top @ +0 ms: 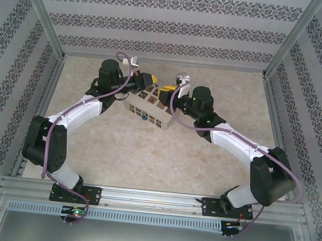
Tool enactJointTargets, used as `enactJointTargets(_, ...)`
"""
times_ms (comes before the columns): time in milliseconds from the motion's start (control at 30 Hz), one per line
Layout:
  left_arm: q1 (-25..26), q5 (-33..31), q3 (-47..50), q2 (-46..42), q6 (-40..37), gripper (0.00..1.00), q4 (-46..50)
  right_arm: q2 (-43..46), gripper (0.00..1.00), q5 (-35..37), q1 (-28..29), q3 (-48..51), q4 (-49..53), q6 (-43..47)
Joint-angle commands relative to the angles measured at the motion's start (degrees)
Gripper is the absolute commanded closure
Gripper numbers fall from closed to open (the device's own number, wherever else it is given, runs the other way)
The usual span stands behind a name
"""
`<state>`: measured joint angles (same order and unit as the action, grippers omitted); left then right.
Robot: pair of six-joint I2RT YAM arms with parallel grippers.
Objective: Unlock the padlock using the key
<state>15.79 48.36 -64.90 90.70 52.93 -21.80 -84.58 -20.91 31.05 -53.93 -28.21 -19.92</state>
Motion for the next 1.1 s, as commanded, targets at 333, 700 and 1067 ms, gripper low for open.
enactJointTargets(333, -7.4, 16.9, -2.8, -5.5, -5.8, 1.0, -4.0, -2.6, 0.44, -27.1, -6.7, -4.3, -18.2, -21.9)
enactJointTargets(700, -7.7, 18.1, -2.2, -6.3, -7.0, 1.0, -3.9, -9.7, 0.53, -29.4, -2.8, -11.2, -19.3, -23.5)
enactJointTargets(1067, -7.7, 17.8, -2.5, -6.9, -9.6, 1.0, -1.2, -12.7, 0.69, -29.8, -0.3, -13.0, -18.9, -22.9)
